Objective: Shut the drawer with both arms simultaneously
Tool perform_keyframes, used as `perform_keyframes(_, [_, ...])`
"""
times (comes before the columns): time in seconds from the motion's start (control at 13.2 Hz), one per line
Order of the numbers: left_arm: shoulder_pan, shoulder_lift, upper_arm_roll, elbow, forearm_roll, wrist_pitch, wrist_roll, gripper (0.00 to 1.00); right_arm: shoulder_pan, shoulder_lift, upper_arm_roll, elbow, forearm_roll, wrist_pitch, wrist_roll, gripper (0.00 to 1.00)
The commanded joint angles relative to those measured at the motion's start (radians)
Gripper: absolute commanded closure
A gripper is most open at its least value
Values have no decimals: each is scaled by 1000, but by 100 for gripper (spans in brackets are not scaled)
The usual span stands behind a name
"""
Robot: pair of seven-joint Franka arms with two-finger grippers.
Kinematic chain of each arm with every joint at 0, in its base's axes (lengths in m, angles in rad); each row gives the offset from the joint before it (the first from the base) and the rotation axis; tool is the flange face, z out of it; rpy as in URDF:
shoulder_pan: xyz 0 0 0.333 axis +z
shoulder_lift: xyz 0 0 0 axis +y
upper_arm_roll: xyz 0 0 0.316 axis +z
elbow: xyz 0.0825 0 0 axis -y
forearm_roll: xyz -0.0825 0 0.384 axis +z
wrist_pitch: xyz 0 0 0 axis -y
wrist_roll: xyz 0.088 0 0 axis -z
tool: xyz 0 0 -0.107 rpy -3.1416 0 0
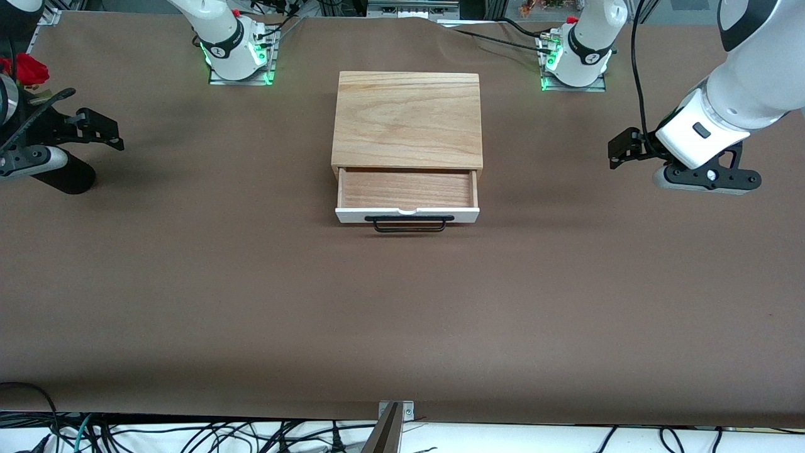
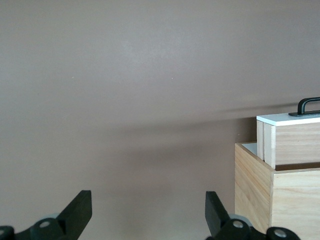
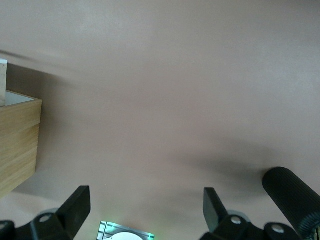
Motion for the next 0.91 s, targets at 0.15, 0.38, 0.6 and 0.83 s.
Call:
perform_keyframes(0.15, [-2,7,3,28,-10,-24,-1,0,-2,0,10,15,-28,-2,-4,0])
perform_keyframes(0.38, [0,7,3,28,-10,-24,0,0,-2,1,10,15,-29,-2,-2,0])
perform_keyframes(0.6, [0,7,3,28,-10,-24,0,0,-4,1,10,15,-29,-5,-2,0])
perform_keyframes(0.83, [0,7,3,28,-10,-24,0,0,-2,0,10,14,-29,-10,-2,0])
